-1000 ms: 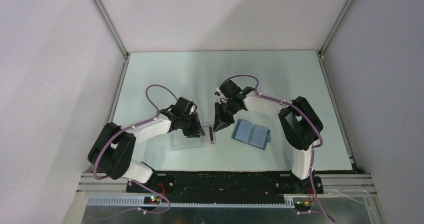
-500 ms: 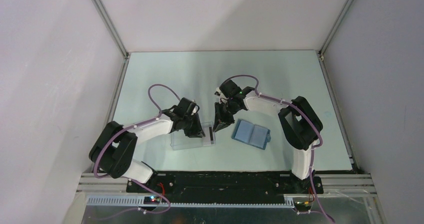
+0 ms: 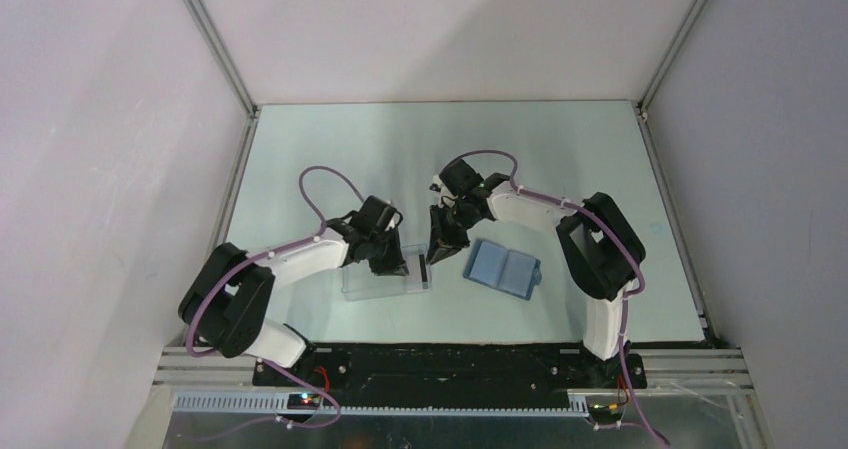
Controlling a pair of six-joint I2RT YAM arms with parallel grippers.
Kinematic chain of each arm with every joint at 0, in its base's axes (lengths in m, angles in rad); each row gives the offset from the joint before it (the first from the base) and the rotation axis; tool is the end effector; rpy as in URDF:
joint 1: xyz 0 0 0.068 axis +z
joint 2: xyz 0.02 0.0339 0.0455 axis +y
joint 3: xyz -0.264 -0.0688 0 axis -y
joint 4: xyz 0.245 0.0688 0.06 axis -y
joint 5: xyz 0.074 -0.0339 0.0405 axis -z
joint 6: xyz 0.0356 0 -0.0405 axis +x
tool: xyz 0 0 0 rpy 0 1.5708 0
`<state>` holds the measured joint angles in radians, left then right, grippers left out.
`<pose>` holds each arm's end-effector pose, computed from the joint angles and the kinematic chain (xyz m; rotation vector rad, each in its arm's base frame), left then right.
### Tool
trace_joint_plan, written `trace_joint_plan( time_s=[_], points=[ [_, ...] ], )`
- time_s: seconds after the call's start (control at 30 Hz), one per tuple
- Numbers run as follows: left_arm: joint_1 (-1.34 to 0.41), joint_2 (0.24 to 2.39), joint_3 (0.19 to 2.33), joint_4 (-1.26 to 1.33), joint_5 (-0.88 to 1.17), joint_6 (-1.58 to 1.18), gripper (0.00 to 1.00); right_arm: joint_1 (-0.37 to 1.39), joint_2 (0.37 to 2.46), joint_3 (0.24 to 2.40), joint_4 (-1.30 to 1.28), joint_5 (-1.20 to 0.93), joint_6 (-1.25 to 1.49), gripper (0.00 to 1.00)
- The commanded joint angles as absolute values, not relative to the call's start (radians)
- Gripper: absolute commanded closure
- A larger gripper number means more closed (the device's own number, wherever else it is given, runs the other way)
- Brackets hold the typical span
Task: Put the credit cards into the card holder
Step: Pick up the credit card from the storage box.
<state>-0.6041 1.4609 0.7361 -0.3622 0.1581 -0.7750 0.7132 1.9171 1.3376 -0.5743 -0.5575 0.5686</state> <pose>0.2149 -0.1551 0.1618 -0.1847 2.7979 -0.6114 0.2824 0.2692 0.1826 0.3916 -2.9316 -1.0507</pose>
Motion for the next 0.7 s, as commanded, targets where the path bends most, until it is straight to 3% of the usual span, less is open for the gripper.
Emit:
trace_joint_plan(
  time_s=[0.0, 0.4, 0.67],
  points=[
    [-0.626, 1.420, 0.798, -0.319, 0.177, -0.773, 0.94, 0.720, 1.947, 1.360, -0.601, -0.528, 0.550, 0.89],
    [-0.637, 1.400, 0.805, -0.324, 0.179, -0.780, 0.95, 0.723, 1.951, 1.359, -0.602, -0.528, 0.549, 0.89],
    [-0.649, 1.465, 0.822, -0.373, 0.151, -0.755, 0.80, 0.723, 1.951, 1.359, -0.603, -0.529, 0.546, 0.89]
  ],
)
